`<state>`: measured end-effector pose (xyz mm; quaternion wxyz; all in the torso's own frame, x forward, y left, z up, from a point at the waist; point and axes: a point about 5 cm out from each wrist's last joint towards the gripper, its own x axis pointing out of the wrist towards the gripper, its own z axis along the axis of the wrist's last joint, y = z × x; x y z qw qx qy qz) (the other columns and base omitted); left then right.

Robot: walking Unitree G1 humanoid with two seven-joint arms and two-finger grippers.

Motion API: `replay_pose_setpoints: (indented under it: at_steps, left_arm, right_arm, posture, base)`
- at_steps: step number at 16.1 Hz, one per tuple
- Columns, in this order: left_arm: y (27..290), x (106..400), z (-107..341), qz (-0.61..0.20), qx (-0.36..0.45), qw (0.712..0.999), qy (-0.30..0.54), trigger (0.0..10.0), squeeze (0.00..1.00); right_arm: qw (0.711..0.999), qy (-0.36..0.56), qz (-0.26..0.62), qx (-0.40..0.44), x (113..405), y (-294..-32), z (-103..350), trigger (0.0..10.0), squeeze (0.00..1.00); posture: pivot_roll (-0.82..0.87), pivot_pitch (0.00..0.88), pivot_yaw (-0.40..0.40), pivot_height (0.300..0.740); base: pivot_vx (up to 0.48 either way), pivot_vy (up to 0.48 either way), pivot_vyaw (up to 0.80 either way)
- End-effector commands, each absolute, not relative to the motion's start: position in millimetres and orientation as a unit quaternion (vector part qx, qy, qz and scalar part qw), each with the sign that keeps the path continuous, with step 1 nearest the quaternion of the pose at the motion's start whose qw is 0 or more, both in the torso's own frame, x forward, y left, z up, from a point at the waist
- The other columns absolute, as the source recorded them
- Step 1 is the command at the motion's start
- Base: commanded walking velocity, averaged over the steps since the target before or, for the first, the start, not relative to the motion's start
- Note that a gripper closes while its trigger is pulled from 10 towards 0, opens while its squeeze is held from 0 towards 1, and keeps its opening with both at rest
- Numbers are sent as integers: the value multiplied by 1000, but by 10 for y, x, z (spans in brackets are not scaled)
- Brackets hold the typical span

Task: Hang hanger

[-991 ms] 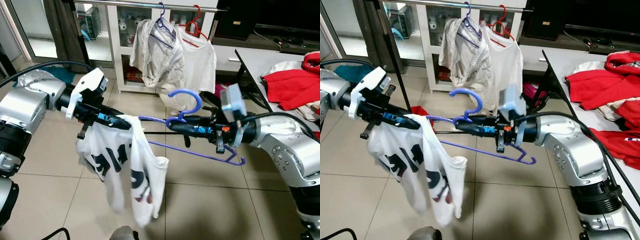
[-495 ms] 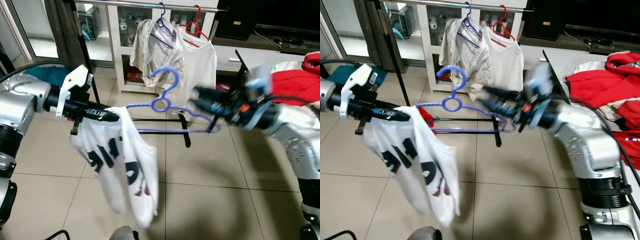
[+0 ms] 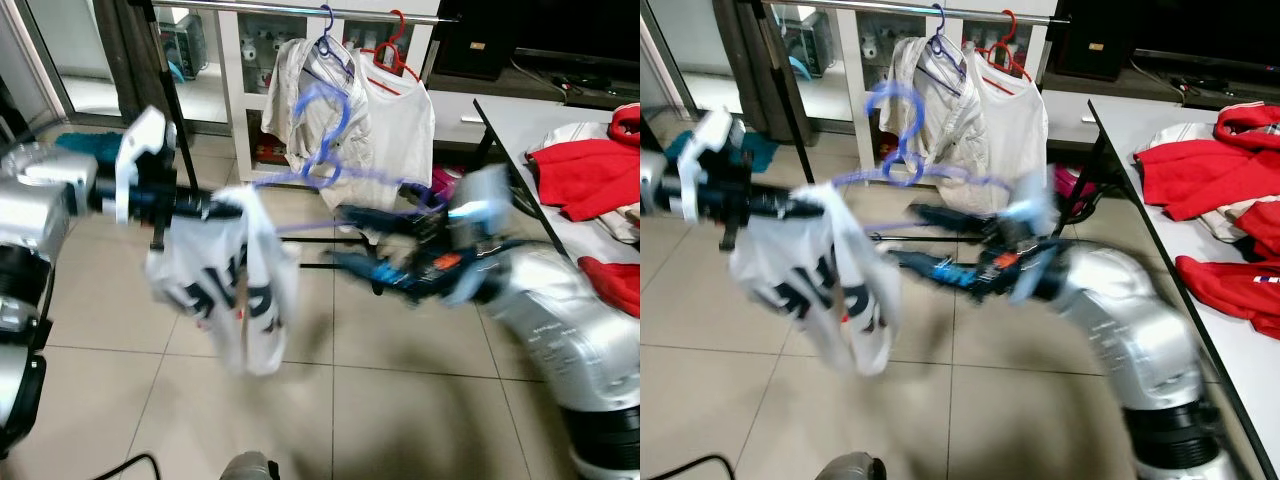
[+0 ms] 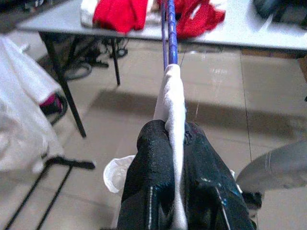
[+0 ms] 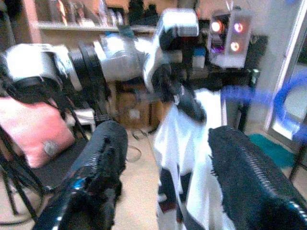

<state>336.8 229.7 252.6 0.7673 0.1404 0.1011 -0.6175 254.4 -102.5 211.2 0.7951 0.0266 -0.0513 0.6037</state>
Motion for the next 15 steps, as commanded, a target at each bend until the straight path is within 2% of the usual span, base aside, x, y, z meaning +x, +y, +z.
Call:
replay_pose_setpoints:
  at_steps: [1, 3, 4, 5, 9, 12, 14, 15]
  left_arm:
    - [2229, 3338, 2728, -636, 139, 756, 68, 0, 0]
    - [2183, 3267, 2781, -656, 129, 741, 68, 0, 0]
    - [2164, 3239, 2784, -662, 129, 735, 71, 0, 0]
    - [2138, 3214, 2775, -664, 130, 732, 75, 0, 0]
    - [2103, 3192, 2773, -666, 126, 731, 75, 0, 0]
    - [2113, 3199, 2780, -663, 127, 734, 73, 0, 0]
    - [2126, 3211, 2780, -657, 128, 739, 70, 0, 0]
    - [2129, 3221, 2781, -654, 128, 743, 67, 0, 0]
  right_arm:
    - [818, -46, 574, 4, 2612, -996, 2071, 10000, 1000]
    - [838, -55, 542, -3, 2669, -855, 2055, 10000, 1000]
    - [846, -61, 529, 0, 2691, -793, 2069, 10000, 557]
    - [859, -70, 508, 9, 2736, -709, 2104, 10000, 0]
    - [876, -65, 478, 9, 2819, -595, 2107, 10000, 0]
    - [873, -65, 484, 9, 2809, -592, 2111, 10000, 0]
    - [846, -76, 527, 22, 2706, -550, 2154, 10000, 0]
    - [823, -83, 562, 33, 2616, -511, 2184, 10000, 0]
  posture:
    - [28, 0, 16, 740]
    - [32, 0, 18, 740]
    - [35, 0, 17, 740]
    - [36, 0, 17, 740]
    - [38, 0, 16, 740]
    - [37, 0, 16, 740]
    - [35, 0, 17, 740]
    - [35, 0, 16, 740]
  base:
    - [0, 0, 0]
    - [0, 0, 0]
    - [0, 0, 0]
    - [0, 0, 0]
    - [0, 0, 0]
    - [0, 0, 0]
    - [0, 0, 0]
    - [0, 0, 0]
